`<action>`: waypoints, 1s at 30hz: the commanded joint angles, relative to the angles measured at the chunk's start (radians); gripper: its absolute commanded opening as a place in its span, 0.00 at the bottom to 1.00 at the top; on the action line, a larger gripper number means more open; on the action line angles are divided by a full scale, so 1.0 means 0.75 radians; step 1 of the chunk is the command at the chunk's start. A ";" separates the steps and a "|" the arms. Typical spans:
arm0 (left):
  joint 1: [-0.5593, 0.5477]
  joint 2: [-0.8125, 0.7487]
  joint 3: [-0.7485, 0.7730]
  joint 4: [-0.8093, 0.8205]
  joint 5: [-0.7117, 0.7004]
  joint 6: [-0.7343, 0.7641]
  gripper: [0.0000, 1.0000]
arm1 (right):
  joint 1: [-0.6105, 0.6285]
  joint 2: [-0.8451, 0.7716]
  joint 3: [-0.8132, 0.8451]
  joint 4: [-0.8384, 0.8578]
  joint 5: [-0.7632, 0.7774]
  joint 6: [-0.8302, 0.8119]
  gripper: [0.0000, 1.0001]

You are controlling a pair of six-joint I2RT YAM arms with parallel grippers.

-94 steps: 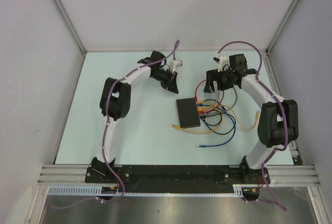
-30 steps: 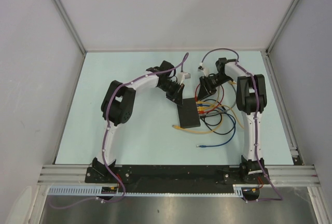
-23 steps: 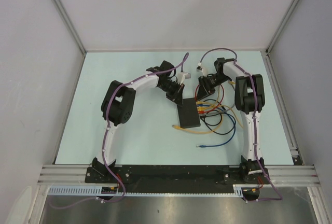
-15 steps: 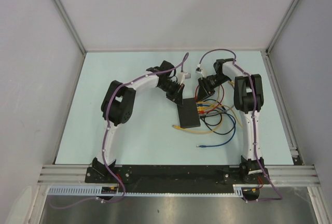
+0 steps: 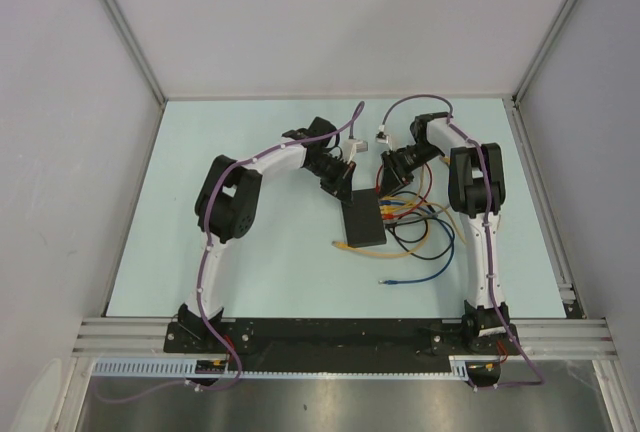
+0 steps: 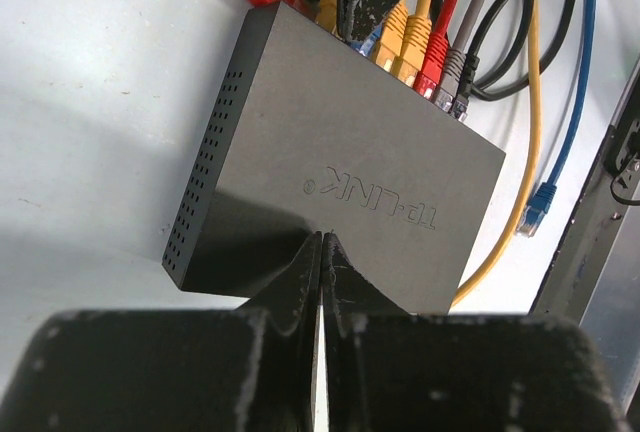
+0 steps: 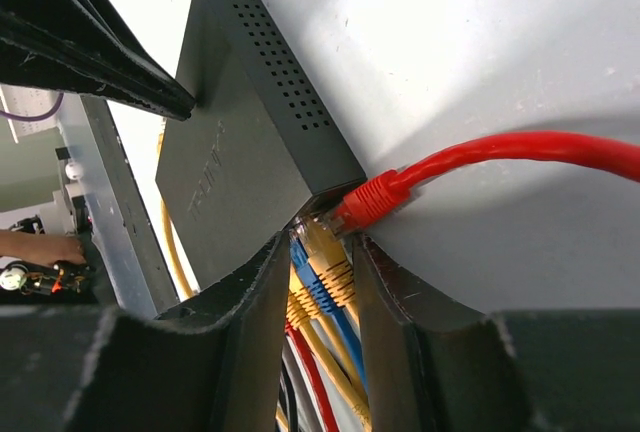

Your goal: Pull the plug from the switch port

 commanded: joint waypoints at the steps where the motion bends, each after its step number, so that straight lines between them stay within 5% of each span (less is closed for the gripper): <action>1: -0.021 0.043 -0.026 -0.012 -0.207 0.053 0.03 | 0.025 0.069 0.018 -0.004 0.078 0.000 0.36; 14: -0.024 0.043 -0.030 -0.012 -0.209 0.055 0.02 | 0.070 0.069 0.000 0.002 0.129 -0.002 0.38; 27: -0.026 0.049 -0.022 -0.012 -0.207 0.055 0.02 | 0.079 0.075 -0.004 -0.002 0.175 -0.017 0.28; 30: -0.026 0.049 -0.024 -0.012 -0.207 0.057 0.02 | 0.081 0.073 -0.002 -0.002 0.172 -0.017 0.37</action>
